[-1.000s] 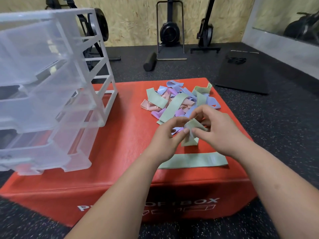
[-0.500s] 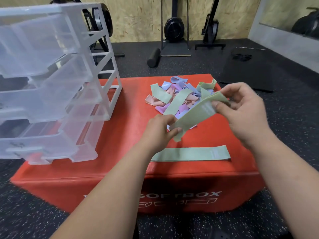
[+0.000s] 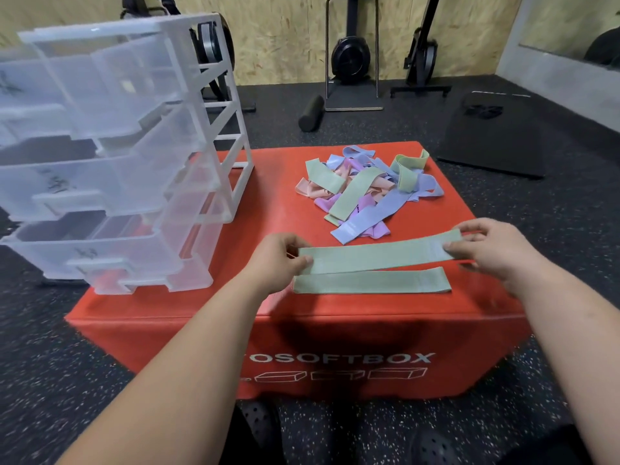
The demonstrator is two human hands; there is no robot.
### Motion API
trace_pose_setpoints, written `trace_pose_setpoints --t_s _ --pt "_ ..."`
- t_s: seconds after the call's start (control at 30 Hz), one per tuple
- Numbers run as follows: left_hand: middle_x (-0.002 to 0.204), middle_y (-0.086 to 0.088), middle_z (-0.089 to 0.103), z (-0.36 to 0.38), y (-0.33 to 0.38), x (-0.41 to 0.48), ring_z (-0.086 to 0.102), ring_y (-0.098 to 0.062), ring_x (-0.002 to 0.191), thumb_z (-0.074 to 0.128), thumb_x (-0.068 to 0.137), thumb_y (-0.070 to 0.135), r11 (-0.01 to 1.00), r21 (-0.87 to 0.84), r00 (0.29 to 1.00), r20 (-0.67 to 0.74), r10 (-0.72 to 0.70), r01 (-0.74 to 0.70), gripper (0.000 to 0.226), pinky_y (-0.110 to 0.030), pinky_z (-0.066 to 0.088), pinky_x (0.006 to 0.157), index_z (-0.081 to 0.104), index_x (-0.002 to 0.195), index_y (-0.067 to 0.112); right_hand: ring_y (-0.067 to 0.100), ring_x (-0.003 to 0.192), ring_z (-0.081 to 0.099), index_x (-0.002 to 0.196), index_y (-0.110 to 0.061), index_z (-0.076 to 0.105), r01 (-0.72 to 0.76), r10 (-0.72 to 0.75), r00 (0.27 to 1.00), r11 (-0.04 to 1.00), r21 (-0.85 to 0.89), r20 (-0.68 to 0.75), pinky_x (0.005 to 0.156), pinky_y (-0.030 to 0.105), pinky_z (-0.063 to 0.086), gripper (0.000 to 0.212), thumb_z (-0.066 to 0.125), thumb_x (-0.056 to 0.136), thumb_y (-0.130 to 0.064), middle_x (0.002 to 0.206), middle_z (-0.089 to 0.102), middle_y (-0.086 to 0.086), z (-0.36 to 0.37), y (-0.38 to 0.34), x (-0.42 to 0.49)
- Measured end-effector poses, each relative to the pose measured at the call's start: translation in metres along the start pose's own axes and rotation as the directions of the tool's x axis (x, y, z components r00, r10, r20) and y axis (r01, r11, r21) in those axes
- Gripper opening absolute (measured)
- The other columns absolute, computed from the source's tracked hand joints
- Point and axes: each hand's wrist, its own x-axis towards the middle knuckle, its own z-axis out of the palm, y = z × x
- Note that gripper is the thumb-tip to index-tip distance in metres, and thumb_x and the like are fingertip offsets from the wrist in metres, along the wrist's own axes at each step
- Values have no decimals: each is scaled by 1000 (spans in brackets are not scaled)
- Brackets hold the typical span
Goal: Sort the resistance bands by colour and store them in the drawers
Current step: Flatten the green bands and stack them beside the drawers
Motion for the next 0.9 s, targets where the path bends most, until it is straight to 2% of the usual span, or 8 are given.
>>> trace_pose_setpoints --t_s 0.07,0.17,0.27,0.4,0.5,0.63,0.8,0.9 --pt "82 -1 78 1 -2 -5 76 -30 80 78 87 8 1000 -6 999 -13 -31 31 16 -48 64 82 78 93 23 22 76 65 117 -8 66 -39 39 999 998 -43 -6 71 35 53 38 81 85 3 97 72 14 1 5 0" --pt "86 2 75 2 -3 -8 73 -26 80 75 87 10 997 63 998 -42 -39 42 19 -35 61 73 77 99 25 22 74 66 114 -8 68 -55 58 998 991 -123 22 67 33 54 33 81 85 3 96 74 16 4 13 1" --pt "91 5 73 4 -1 -9 68 -18 81 75 88 14 982 186 998 -59 -15 25 18 -24 48 67 76 103 25 28 77 70 108 -12 72 -16 21 1000 970 -244 21 71 39 58 30 82 83 1 93 78 17 6 19 5" --pt "95 3 75 8 -2 -5 69 -18 87 76 86 14 949 315 997 -58 41 -21 20 -25 48 75 78 105 22 29 81 75 92 -27 75 65 -73 997 873 -483 4 84 51 63 27 89 74 -14 82 76 3 8 26 13" --pt "92 3 76 11 -5 -2 69 -19 84 72 87 15 925 376 996 -45 79 -56 18 -28 52 76 79 102 21 21 77 73 92 -27 73 111 -108 993 803 -586 41 75 39 60 27 91 73 -18 84 75 -1 12 28 16" --pt "91 5 73 15 -11 3 67 -21 84 69 89 17 873 478 995 4 102 -91 20 -29 50 72 77 105 24 14 76 68 93 -26 72 156 -132 987 694 -703 89 60 26 43 29 89 72 -18 82 73 -4 16 30 18" --pt "109 -1 69 14 -12 5 66 -25 100 68 92 22 815 563 990 48 134 -137 24 -35 53 83 75 115 24 17 82 66 98 -30 72 159 -99 987 567 -808 124 71 31 47 37 91 67 -27 85 69 -7 16 36 25" --pt "119 0 65 5 -10 7 63 -23 109 71 93 29 815 549 983 112 146 -184 31 -34 50 90 72 124 24 18 91 64 106 -34 70 241 -132 970 538 -807 202 79 31 47 43 93 69 -34 98 69 -7 9 28 25"
